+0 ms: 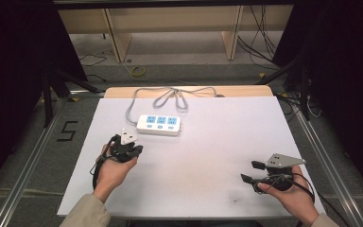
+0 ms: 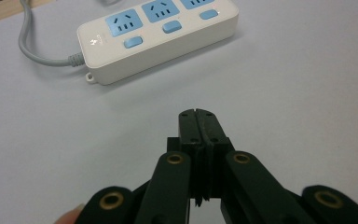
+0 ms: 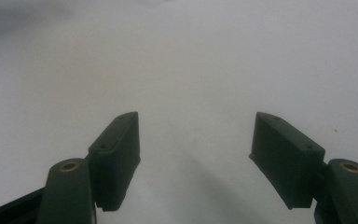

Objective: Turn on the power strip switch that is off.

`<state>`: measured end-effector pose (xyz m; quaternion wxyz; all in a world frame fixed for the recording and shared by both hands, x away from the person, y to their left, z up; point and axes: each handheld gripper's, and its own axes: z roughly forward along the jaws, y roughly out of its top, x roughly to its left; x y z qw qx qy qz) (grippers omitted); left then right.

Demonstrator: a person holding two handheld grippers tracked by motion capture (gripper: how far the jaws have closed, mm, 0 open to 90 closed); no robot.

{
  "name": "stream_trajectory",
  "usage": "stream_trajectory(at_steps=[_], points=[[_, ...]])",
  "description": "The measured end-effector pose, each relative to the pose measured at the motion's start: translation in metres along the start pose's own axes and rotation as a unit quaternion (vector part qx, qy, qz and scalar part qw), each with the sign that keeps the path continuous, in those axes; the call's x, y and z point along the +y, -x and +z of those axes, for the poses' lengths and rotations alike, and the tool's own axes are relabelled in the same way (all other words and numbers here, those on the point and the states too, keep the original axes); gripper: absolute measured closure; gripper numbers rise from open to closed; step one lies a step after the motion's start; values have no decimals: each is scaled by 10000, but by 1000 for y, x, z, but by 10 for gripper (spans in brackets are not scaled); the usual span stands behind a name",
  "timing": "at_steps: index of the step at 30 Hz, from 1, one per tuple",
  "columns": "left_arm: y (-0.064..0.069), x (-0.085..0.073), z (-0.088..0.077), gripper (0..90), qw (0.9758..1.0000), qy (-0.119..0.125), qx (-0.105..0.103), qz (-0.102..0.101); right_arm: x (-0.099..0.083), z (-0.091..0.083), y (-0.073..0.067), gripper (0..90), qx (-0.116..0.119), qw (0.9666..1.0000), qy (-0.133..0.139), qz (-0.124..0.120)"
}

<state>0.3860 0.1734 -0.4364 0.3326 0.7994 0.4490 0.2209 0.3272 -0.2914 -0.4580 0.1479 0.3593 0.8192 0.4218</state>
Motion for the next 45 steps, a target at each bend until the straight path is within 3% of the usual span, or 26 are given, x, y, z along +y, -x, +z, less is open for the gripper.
stream_trajectory(at_steps=[10, 45], points=[[-3, 14, 15, 898, 10000, -69, 44, -22, 1, 1, 0, 328, 40, 10000, -11, -31], [-8, 41, 29, 899, 9999, 47, 58, -103, 4, 6, -3, 329, 134, 9999, -20, -83]])
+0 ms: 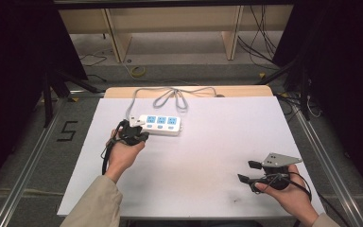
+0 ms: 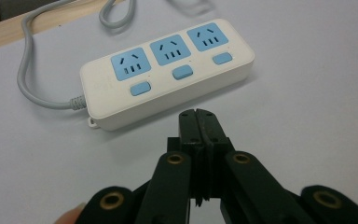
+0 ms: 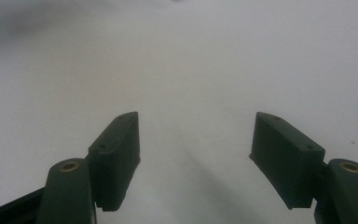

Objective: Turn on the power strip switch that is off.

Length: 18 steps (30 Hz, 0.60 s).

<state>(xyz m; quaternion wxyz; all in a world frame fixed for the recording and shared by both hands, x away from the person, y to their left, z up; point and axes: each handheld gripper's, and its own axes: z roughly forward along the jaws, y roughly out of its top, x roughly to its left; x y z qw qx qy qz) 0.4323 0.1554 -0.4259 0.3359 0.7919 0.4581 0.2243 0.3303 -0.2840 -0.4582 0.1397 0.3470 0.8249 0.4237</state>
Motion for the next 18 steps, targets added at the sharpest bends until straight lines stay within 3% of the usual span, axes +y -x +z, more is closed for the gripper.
stream_trajectory(at_steps=[10, 18], points=[[-1, 8, 5, 899, 10000, 62, -29, -49, 1, 4, 0, 329, 42, 10000, -12, 6], [-1, 12, 11, 899, 9999, 60, 116, 100, 3, 7, 0, 329, 62, 10000, -23, 10]])
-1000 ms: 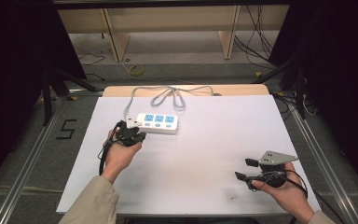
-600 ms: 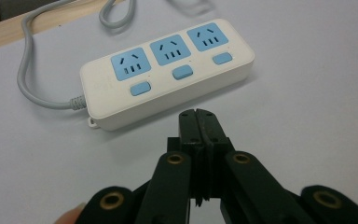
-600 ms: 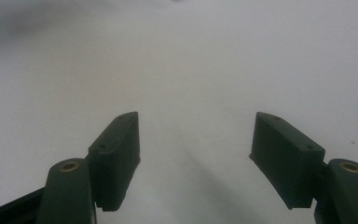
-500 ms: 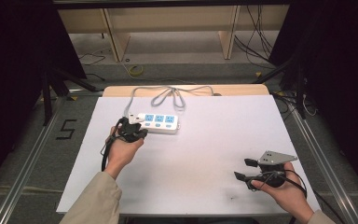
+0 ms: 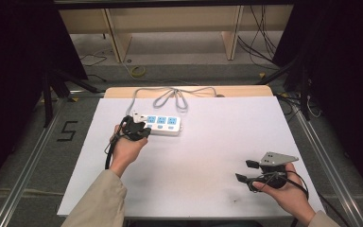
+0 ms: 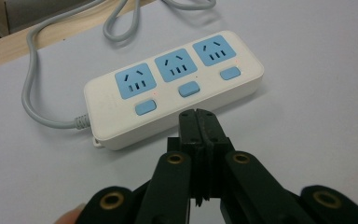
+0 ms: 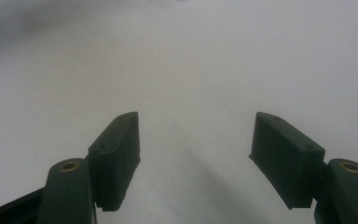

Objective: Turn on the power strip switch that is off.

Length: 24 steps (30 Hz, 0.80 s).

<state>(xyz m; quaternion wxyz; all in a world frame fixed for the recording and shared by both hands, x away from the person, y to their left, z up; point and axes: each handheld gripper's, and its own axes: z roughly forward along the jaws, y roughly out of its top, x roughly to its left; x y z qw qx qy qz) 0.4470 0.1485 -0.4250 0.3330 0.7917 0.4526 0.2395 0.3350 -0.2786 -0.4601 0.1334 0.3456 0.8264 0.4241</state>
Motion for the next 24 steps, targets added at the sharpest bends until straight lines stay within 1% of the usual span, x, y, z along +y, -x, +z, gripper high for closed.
stream_trajectory(at_steps=[5, 6, 8, 14, 16, 17, 24], points=[[-1, 2, 4, 899, 10000, -30, -13, -4, 0, 0, 0, 329, 4, 10000, -10, -10], [-1, 2, 5, 899, 10000, -7, -12, -36, 1, 1, 0, 329, 10, 10000, -6, -8], [-2, 4, 6, 899, 10000, -35, -5, -15, 1, 1, 0, 329, 18, 10000, -7, -10], [-5, 11, 11, 900, 10000, -26, 20, 12, 0, 2, 0, 329, 33, 10000, -36, -28], [-6, 14, 15, 899, 10000, -22, -3, 11, 1, 2, 0, 329, 32, 10000, -35, -33], [-7, 15, 16, 900, 10000, -59, 3, 23, 1, 2, 0, 329, 34, 10000, -32, -33], [-9, 17, 23, 899, 9999, -107, 13, -6, 1, 2, 0, 329, 43, 10000, -8, -25]])
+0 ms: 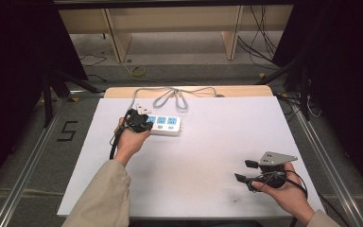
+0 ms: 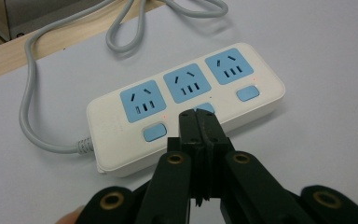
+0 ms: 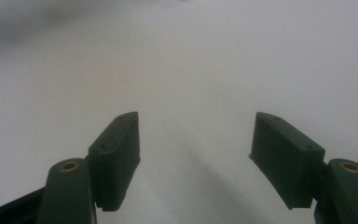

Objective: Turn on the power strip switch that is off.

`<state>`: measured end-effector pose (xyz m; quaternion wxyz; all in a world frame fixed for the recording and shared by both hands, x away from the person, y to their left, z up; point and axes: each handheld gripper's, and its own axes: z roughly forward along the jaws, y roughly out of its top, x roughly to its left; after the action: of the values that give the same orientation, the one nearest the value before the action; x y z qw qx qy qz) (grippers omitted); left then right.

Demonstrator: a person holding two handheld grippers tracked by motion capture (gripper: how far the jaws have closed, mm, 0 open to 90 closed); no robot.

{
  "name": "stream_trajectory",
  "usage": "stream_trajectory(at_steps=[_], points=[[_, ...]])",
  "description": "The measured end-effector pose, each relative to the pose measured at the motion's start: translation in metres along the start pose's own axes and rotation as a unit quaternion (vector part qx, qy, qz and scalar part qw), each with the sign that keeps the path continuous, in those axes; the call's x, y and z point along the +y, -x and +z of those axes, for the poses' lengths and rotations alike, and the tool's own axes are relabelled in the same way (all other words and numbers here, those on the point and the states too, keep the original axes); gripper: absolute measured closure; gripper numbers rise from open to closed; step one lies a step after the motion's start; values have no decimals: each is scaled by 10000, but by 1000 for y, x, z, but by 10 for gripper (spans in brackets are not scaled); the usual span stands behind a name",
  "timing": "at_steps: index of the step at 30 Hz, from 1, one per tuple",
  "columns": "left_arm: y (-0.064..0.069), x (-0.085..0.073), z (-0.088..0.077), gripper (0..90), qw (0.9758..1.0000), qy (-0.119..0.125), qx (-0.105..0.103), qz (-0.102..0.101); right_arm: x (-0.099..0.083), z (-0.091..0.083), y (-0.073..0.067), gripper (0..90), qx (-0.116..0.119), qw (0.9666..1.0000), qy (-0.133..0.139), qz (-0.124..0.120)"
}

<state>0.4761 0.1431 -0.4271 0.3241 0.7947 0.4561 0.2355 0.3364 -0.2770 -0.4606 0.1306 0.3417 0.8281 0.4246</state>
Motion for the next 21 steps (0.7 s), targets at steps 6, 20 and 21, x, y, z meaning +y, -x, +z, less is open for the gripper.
stream_trajectory(at_steps=[6, 20, 21], points=[[-1, 2, 7, 900, 10000, -39, 21, -16, 0, 0, 0, 329, 8, 10000, -11, -15], [5, 12, 24, 900, 9999, -123, -38, 24, 0, 0, 0, 330, 13, 10000, -14, -23], [5, 12, 24, 900, 9999, -123, -38, 24, 0, 0, 0, 330, 12, 10000, -14, -21]])
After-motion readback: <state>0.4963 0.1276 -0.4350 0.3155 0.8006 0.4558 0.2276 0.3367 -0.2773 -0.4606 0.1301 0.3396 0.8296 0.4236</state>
